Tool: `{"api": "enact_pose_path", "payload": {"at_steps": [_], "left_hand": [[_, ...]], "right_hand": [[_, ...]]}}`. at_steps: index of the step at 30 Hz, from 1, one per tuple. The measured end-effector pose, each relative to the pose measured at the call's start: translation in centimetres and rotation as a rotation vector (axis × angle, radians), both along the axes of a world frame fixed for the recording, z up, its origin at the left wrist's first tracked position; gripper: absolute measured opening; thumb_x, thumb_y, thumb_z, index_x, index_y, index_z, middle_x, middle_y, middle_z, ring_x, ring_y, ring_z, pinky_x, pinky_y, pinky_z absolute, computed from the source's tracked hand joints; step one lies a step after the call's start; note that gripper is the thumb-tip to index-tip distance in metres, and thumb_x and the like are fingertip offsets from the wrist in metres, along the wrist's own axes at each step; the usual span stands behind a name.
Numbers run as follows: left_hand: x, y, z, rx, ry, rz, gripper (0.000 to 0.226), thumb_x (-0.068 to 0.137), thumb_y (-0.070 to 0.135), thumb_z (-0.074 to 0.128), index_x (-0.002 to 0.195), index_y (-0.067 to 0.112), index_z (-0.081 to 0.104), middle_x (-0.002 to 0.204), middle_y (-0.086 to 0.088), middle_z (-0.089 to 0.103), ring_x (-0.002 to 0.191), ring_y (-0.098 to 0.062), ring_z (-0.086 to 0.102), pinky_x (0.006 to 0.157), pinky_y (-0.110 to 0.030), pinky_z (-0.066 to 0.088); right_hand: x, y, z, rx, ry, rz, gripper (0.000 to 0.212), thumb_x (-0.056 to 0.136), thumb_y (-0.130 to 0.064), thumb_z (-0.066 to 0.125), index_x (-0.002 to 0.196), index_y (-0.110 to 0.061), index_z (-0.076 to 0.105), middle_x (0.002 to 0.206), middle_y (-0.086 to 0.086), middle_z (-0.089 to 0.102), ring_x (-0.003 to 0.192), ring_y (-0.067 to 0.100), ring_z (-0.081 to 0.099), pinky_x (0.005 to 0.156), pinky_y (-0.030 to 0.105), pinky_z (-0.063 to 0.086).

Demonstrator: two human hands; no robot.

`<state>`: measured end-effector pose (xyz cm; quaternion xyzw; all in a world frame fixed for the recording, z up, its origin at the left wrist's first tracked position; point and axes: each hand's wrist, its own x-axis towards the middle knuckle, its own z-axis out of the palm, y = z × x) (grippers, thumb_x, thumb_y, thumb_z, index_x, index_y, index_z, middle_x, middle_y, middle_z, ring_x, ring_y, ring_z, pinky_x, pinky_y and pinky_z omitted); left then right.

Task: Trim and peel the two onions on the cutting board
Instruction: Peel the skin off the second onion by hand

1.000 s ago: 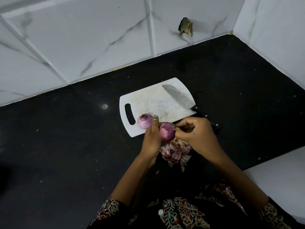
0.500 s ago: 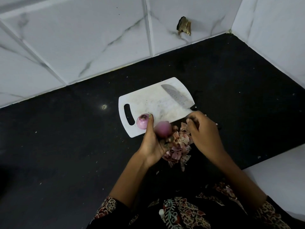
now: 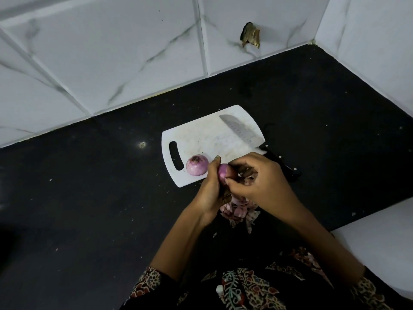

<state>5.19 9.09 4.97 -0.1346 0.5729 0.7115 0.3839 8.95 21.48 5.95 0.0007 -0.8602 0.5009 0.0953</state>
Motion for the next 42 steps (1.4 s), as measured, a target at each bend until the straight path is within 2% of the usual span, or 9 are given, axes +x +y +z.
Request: {"api": "enact_pose_path", "payload": {"at_steps": [4,8,11,18,21,24,31,36,42], "left_hand": [[0.2,0.0,-0.2,-0.023,0.046,-0.008,0.060,0.099,0.052,0.025,0.096,0.015,0.072,0.098,-0.006,0.075,0.082,-0.012,0.069,0.084,-0.032,0.049],[0.3,0.2,-0.9,-0.029,0.035,0.037,0.055,0.098,0.052,0.032,0.102,0.007,0.063,0.076,-0.010,0.069,0.063,-0.017,0.064,0.062,-0.024,0.051],[0.4,0.2,-0.9,-0.016,0.005,0.033,0.055,0.097,0.053,0.033,0.094,0.008,0.063,0.064,-0.009,0.063,0.055,-0.017,0.058,0.064,-0.029,0.046],[0.2,-0.8,-0.8,0.137,-0.183,0.080,0.063,0.093,0.057,0.035,0.078,0.008,0.072,0.068,-0.009,0.069,0.060,-0.017,0.064,0.076,-0.035,0.047],[0.3,-0.9,-0.6,0.183,-0.210,0.093,0.062,0.093,0.059,0.034,0.082,0.010,0.070,0.069,-0.004,0.066,0.058,-0.014,0.060,0.070,-0.030,0.045],[0.3,-0.9,-0.4,0.219,-0.223,0.115,0.057,0.094,0.058,0.031,0.088,0.011,0.064,0.071,-0.003,0.064,0.053,-0.012,0.060,0.057,-0.025,0.049],[0.1,-1.5,-0.2,0.165,-0.050,-0.049,0.045,0.097,0.034,0.022,0.112,0.011,0.058,0.093,-0.006,0.066,0.072,-0.014,0.062,0.061,-0.027,0.052],[0.0,-1.9,0.0,0.066,0.068,-0.105,0.038,0.095,0.045,0.039,0.104,0.019,0.066,0.096,-0.002,0.067,0.081,-0.014,0.060,0.065,-0.025,0.051],[0.2,-2.2,-0.3,-0.072,0.265,-0.189,0.054,0.095,0.057,0.026,0.116,0.025,0.064,0.111,0.005,0.072,0.102,-0.009,0.067,0.079,-0.024,0.053]], "right_hand": [[-0.2,0.1,0.2,0.022,-0.034,-0.006,0.021,0.068,-0.015,0.079,0.087,-0.010,0.072,0.081,-0.004,0.069,0.072,0.008,0.065,0.066,0.025,0.054],[-0.1,0.6,-0.1,-0.041,-0.053,-0.066,0.013,0.072,-0.002,0.070,0.081,-0.010,0.074,0.070,-0.008,0.068,0.063,0.003,0.063,0.059,0.013,0.048],[-0.1,0.8,-0.6,-0.144,-0.089,-0.138,0.014,0.076,-0.001,0.068,0.082,-0.011,0.074,0.069,-0.008,0.069,0.060,-0.001,0.062,0.059,0.010,0.046],[-0.1,2.3,-2.4,-0.038,-0.137,-0.315,0.012,0.086,-0.010,0.064,0.095,-0.017,0.067,0.074,-0.005,0.067,0.069,0.006,0.063,0.066,0.021,0.050],[-0.1,2.6,-2.7,0.075,-0.177,-0.267,0.010,0.089,-0.011,0.059,0.093,-0.014,0.068,0.076,-0.006,0.064,0.073,0.005,0.061,0.066,0.016,0.044],[0.0,2.5,-2.8,0.258,-0.179,-0.199,0.020,0.092,-0.022,0.056,0.106,-0.015,0.068,0.102,0.002,0.059,0.100,0.021,0.053,0.083,0.027,0.043],[0.5,0.5,0.0,-0.146,-0.087,-0.007,0.018,0.088,-0.017,0.064,0.106,-0.018,0.068,0.100,-0.007,0.061,0.093,0.002,0.059,0.078,0.013,0.047],[0.3,0.4,-0.1,-0.226,-0.118,-0.085,0.024,0.085,-0.019,0.069,0.108,-0.023,0.067,0.105,-0.007,0.062,0.095,0.004,0.062,0.082,0.026,0.054],[0.2,0.1,0.7,-0.364,-0.165,-0.074,0.016,0.081,-0.021,0.073,0.095,-0.016,0.068,0.086,-0.005,0.071,0.079,0.006,0.069,0.072,0.026,0.057]]}}
